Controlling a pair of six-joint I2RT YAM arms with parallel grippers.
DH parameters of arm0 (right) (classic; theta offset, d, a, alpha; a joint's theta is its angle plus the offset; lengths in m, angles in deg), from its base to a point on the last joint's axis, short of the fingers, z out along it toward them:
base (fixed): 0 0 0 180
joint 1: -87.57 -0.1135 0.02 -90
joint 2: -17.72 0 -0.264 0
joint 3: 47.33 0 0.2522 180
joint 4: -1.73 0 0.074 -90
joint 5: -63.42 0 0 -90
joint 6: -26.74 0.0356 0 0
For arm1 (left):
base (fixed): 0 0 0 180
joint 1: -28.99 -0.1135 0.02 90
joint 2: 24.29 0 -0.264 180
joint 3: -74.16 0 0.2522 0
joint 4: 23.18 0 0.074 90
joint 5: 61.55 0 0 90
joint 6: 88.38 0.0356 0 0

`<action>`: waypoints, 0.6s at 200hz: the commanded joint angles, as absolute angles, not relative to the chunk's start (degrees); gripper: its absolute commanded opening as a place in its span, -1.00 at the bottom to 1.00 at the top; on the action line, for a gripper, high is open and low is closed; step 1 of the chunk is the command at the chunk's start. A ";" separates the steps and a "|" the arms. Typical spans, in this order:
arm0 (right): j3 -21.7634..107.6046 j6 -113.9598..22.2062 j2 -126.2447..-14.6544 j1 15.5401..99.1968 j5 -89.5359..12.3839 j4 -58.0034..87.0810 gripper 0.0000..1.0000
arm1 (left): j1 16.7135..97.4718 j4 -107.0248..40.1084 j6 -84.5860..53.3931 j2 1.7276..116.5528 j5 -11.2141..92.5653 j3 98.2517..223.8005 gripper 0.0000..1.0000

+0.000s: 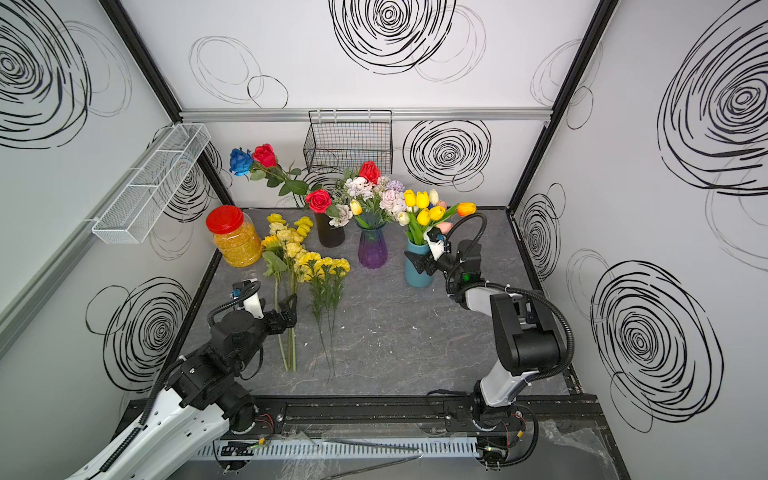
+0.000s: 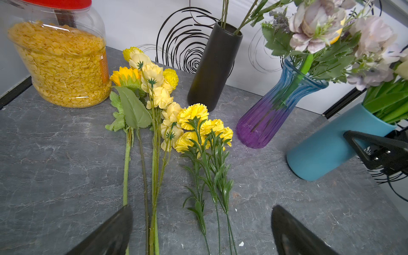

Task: Pick out yellow flowers from the vase
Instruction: Place the vase at the center of the board.

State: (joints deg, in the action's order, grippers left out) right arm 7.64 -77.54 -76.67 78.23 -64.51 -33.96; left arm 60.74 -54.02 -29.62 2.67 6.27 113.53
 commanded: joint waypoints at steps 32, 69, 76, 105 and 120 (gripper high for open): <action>5.91 -79.74 -75.13 78.01 -65.15 -34.49 0.59 | 60.28 -53.89 -29.28 2.78 5.15 113.77 0.98; 5.96 -79.09 -73.48 79.28 -61.62 -30.57 0.82 | 60.23 -53.86 -29.29 2.87 5.16 113.70 0.99; 5.98 -78.95 -73.36 79.56 -61.79 -30.54 0.84 | 60.20 -53.79 -29.23 2.99 5.20 113.69 0.99; 5.43 -77.87 -72.49 80.52 -61.47 -30.93 1.00 | 60.10 -53.74 -29.20 3.05 5.31 113.68 0.98; 4.07 -77.44 -71.62 80.87 -61.38 -32.18 1.00 | 60.02 -53.78 -29.25 2.65 5.17 113.59 0.98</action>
